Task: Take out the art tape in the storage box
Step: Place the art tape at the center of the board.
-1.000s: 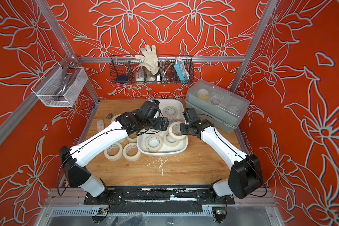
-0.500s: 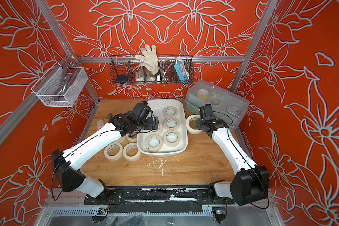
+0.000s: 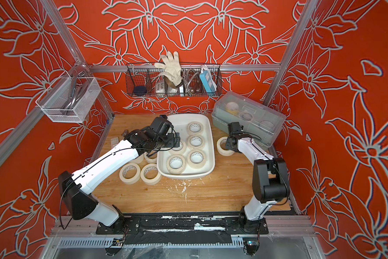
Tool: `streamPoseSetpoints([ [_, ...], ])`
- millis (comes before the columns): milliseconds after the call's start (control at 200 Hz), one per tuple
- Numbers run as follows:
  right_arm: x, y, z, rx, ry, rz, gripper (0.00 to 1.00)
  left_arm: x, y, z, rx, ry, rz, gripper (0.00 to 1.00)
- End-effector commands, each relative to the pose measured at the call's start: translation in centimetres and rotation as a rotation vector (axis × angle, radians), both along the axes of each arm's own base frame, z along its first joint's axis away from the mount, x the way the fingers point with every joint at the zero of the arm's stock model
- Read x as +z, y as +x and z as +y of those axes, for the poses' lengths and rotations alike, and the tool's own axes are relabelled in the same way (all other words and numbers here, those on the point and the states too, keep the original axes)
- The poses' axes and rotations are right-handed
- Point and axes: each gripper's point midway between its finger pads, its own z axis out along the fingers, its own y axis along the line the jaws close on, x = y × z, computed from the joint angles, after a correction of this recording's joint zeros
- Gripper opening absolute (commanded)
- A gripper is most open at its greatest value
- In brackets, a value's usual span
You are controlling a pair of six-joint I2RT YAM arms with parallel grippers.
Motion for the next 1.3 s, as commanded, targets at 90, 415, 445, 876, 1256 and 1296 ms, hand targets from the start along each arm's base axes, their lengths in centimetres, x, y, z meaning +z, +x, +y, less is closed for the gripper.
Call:
streamPoseSetpoints([
  [90, -0.1, 3.9, 0.7, 0.003, 0.037, -0.026, 0.00, -0.3, 0.0, 0.1, 0.006, 0.004, 0.028, 0.97],
  [415, -2.9, 4.9, 0.7, -0.010, 0.045, 0.026, 0.13, -0.3, 0.0, 0.2, 0.014, 0.002, 0.031, 0.96],
  [445, -3.0, 4.9, 0.6, -0.012, 0.045, 0.029, 0.15, -0.4, 0.0, 0.3, 0.018, 0.004, 0.034, 0.96],
  [876, -1.8, 3.9, 1.2, -0.005, 0.107, 0.016, 0.41, -1.5, 0.3, 0.4, 0.040, -0.007, 0.067, 0.96],
  [1256, 2.0, -0.7, 3.3, 0.071, 0.245, -0.045, 0.49, -2.9, 2.7, -0.5, 0.019, 0.011, 0.085, 0.94],
  [1296, 2.4, -1.3, 3.6, 0.081, 0.259, -0.052, 0.49, -3.1, 3.3, -0.8, 0.016, 0.013, 0.086, 0.94],
])
